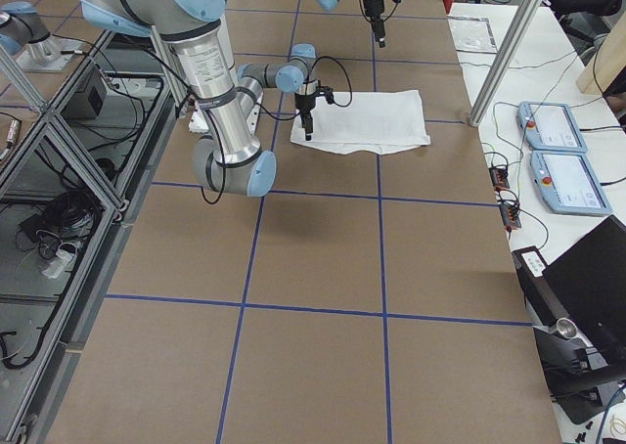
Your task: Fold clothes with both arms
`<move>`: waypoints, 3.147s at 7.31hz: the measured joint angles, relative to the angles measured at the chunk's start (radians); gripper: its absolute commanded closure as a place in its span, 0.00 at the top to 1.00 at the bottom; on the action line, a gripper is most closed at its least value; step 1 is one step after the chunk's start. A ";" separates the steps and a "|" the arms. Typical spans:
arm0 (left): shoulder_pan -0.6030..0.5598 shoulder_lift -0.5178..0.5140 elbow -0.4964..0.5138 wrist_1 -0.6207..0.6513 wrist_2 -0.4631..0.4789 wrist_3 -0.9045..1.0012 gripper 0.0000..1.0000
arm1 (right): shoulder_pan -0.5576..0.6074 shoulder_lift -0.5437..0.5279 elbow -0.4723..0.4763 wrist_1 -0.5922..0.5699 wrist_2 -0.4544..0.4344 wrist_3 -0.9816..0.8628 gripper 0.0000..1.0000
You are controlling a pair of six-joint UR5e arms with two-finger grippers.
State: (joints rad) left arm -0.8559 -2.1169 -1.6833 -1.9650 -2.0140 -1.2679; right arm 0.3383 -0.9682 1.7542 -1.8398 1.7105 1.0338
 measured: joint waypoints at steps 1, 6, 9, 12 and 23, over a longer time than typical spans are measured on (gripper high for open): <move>0.002 0.000 0.000 0.000 0.000 -0.002 1.00 | 0.000 -0.002 0.000 -0.012 0.003 -0.011 1.00; 0.013 0.000 -0.001 -0.002 -0.001 -0.010 1.00 | 0.014 -0.012 0.009 -0.060 0.017 -0.061 1.00; 0.027 -0.002 0.000 -0.007 0.000 -0.020 1.00 | 0.040 -0.072 0.052 -0.069 0.023 -0.112 1.00; 0.041 -0.011 -0.001 -0.009 0.001 -0.047 1.00 | 0.060 -0.197 0.154 -0.061 0.020 -0.142 1.00; 0.449 0.100 -0.113 0.037 0.143 -0.543 0.94 | 0.216 -0.168 0.272 0.190 0.197 0.043 1.00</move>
State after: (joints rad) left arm -0.4068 -2.0168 -1.7967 -1.9282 -1.8708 -1.8105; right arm 0.5547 -1.1362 2.0264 -1.6497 1.9071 1.0769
